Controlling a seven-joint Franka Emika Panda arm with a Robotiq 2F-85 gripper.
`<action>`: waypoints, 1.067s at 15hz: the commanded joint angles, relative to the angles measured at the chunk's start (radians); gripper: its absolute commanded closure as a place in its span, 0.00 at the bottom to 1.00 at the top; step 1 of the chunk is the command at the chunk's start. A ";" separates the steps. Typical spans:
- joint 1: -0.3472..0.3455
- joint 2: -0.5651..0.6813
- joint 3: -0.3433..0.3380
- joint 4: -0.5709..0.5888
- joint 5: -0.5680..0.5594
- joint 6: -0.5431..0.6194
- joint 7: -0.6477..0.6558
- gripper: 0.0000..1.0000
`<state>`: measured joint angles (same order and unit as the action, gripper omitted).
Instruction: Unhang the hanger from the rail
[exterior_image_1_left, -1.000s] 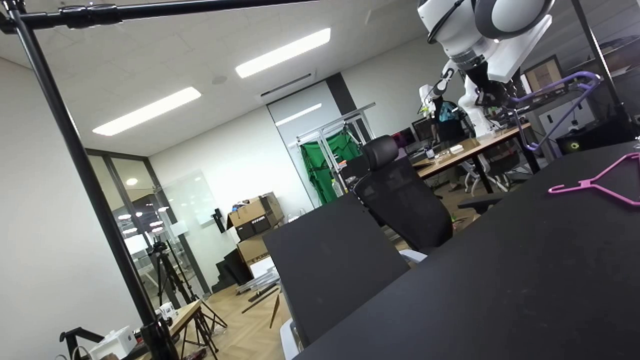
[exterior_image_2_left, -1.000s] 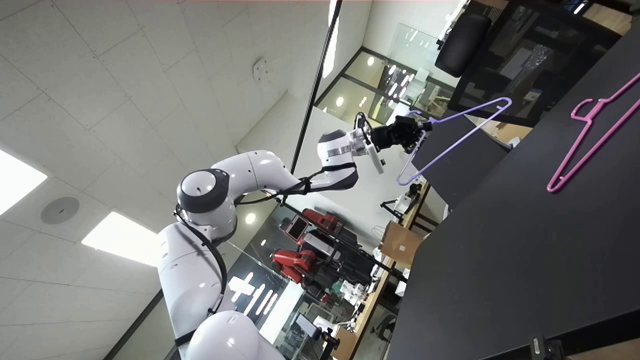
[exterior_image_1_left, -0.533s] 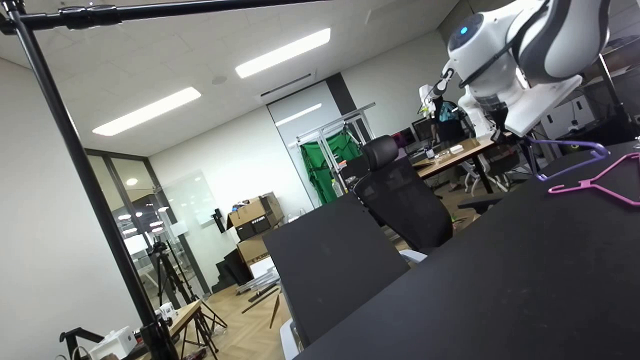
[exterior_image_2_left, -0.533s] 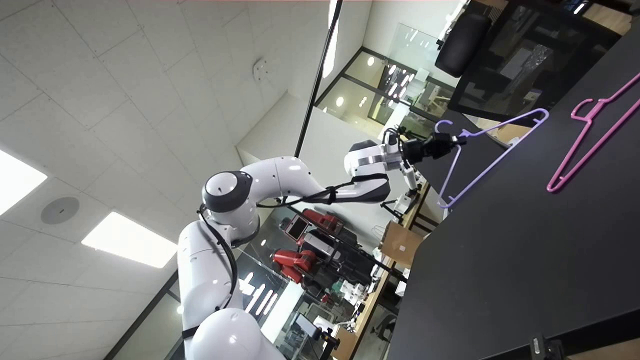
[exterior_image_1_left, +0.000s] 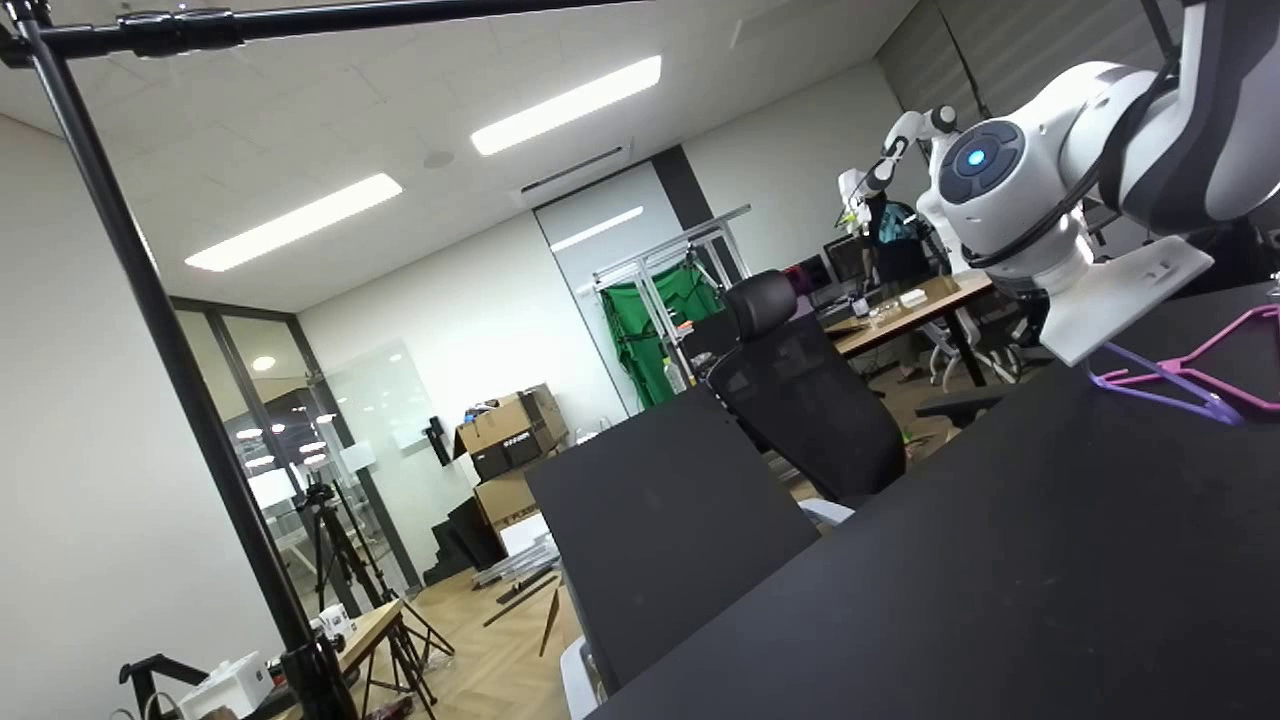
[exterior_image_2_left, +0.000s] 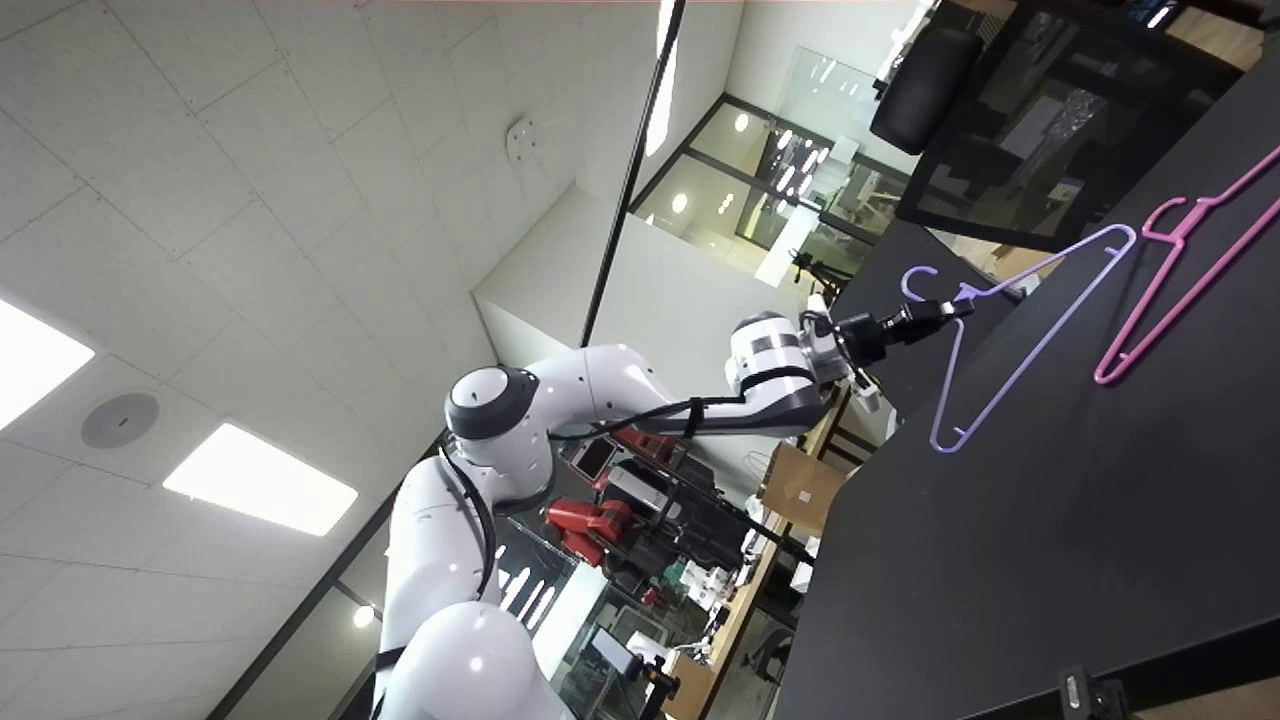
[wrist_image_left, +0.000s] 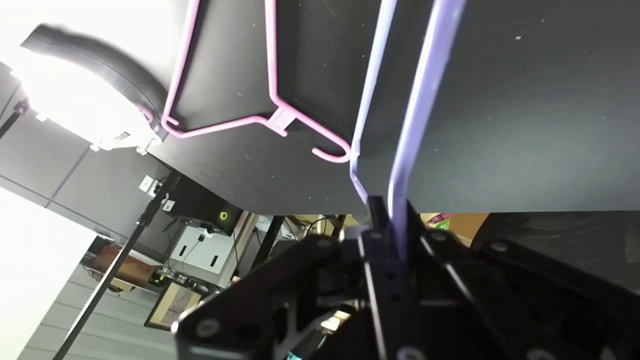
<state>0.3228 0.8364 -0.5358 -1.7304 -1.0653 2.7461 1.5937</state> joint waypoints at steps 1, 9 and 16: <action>0.017 0.013 0.002 0.014 -0.145 -0.052 0.187 0.98; -0.151 -0.024 0.247 -0.010 -0.296 -0.228 0.190 0.67; -0.390 -0.141 0.455 -0.058 -0.070 -0.038 -0.239 0.19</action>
<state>0.0249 0.7853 -0.1493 -1.7317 -1.2188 2.6113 1.5352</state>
